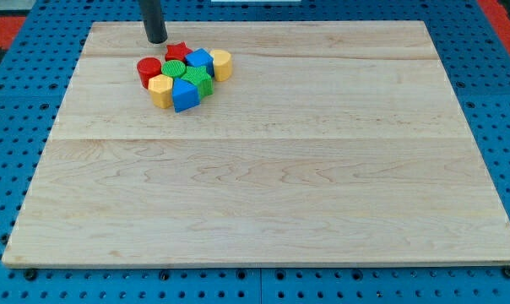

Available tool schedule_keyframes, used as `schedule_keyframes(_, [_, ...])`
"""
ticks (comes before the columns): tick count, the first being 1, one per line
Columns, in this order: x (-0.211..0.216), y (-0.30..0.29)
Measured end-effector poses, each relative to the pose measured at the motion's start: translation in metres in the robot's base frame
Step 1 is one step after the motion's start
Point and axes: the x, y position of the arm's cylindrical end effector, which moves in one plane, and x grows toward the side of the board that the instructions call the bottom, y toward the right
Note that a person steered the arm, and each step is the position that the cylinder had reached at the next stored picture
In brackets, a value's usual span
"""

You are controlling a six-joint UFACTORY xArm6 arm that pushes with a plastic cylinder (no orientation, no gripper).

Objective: Separate the green star from the group of blocks

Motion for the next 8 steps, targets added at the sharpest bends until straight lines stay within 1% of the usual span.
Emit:
schedule_keyframes(2, [0.0,0.0])
schedule_keyframes(3, [0.013,-0.008])
schedule_keyframes(4, [0.031,-0.029])
schedule_keyframes(5, [0.063,-0.028])
schedule_keyframes(6, [0.068,-0.001])
schedule_keyframes(8, [0.077,0.072])
